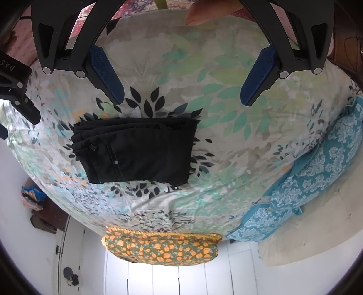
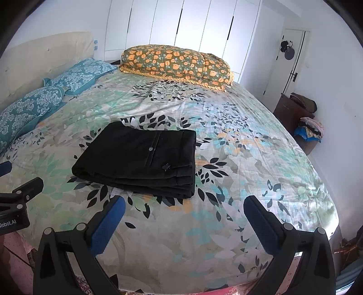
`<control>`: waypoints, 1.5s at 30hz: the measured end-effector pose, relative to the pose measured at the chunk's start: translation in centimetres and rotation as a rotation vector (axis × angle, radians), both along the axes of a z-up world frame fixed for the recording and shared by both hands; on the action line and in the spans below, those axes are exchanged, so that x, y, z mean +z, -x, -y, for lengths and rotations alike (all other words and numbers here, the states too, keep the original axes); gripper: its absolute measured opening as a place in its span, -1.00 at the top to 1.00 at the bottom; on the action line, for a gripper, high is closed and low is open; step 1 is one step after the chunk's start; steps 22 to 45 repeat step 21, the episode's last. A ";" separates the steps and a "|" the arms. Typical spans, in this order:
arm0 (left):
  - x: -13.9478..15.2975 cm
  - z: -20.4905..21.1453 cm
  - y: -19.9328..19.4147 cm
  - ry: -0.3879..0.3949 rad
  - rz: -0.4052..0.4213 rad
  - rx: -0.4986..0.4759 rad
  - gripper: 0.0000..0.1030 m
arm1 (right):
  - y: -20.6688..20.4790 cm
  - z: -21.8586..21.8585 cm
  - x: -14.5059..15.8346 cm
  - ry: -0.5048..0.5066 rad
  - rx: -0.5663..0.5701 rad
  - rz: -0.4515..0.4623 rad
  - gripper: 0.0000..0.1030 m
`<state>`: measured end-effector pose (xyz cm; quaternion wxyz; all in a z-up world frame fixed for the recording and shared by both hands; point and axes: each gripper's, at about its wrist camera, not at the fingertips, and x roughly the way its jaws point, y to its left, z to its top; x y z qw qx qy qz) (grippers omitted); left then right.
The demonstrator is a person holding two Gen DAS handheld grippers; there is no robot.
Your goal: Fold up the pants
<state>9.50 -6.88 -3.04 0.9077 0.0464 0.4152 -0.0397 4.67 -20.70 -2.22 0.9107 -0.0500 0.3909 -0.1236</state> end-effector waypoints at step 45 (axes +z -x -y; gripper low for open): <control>-0.3 0.0 0.0 0.010 -0.009 -0.004 -0.99 | 0.0 0.2 -0.4 0.006 0.015 -0.014 -1.00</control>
